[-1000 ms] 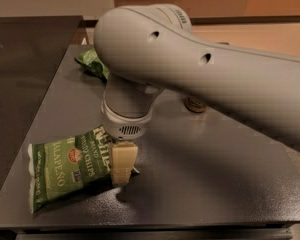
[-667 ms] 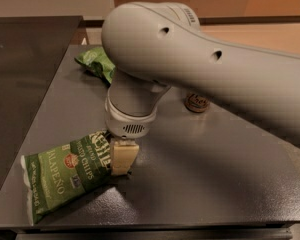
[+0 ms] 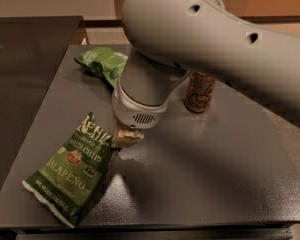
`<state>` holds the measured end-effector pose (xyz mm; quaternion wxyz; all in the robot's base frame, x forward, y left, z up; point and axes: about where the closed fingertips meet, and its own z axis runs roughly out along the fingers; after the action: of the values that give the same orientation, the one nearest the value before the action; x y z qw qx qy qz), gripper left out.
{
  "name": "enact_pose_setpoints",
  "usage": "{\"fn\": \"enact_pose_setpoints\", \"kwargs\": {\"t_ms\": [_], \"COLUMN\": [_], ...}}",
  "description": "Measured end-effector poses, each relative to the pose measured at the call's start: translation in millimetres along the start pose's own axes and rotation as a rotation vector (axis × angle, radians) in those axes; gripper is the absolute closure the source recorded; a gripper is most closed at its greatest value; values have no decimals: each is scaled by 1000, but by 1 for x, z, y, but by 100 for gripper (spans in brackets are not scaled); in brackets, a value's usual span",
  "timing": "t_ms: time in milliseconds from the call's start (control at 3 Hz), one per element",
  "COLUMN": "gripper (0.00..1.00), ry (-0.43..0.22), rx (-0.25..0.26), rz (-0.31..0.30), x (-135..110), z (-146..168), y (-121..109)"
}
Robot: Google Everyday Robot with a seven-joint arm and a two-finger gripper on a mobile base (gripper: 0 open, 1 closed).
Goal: Pick green jalapeno chip bag
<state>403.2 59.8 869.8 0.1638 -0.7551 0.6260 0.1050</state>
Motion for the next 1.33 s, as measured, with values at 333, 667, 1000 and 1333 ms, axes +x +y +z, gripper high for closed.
{"fn": "enact_pose_setpoints", "kwargs": {"t_ms": [333,667,1000,1333], "gripper": [100,100,100,100], "ry": [-27,-59,-95,-135], "rx": [30,67,113,154], "rz": [18,32,30,11], "x": [0,-2,-8,-17], "z": [-26,-58,-97,-133], "y": [-11,-24,-35,-39]}}
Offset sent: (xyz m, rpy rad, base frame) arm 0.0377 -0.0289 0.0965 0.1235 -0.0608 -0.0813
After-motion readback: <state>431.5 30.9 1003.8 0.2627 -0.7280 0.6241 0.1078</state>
